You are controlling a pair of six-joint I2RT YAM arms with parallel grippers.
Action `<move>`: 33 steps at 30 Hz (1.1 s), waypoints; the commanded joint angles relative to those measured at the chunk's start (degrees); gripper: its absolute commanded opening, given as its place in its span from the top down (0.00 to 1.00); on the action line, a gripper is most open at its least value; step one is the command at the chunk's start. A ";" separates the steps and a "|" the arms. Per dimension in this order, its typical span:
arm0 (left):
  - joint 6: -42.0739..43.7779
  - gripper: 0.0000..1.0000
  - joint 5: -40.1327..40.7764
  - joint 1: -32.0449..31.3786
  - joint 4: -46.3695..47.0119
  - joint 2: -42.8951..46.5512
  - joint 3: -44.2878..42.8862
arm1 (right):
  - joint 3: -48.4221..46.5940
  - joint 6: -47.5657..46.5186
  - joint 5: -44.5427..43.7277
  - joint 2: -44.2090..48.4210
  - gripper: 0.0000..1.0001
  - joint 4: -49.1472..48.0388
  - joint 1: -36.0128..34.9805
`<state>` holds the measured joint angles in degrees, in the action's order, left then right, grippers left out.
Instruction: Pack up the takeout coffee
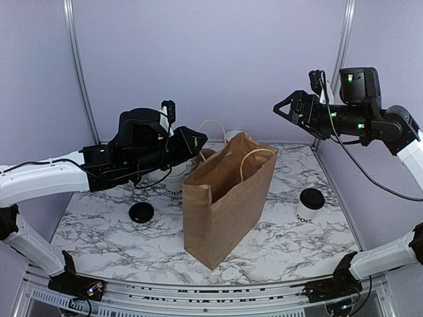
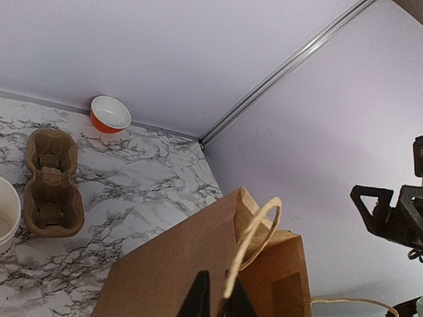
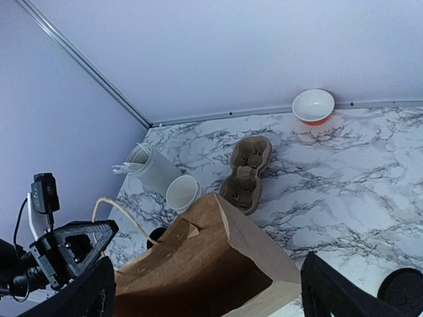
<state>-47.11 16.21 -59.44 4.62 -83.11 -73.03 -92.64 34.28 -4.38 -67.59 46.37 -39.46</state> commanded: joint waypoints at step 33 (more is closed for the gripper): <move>7.63 0.41 -2.98 -2.18 -15.83 21.97 38.51 | 26.80 0.10 -7.70 9.73 0.14 -6.64 6.86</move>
<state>-41.63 15.05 -59.99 -11.70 -57.65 -35.20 -65.78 36.64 -9.52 -58.37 42.78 -33.15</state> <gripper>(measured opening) 0.617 0.860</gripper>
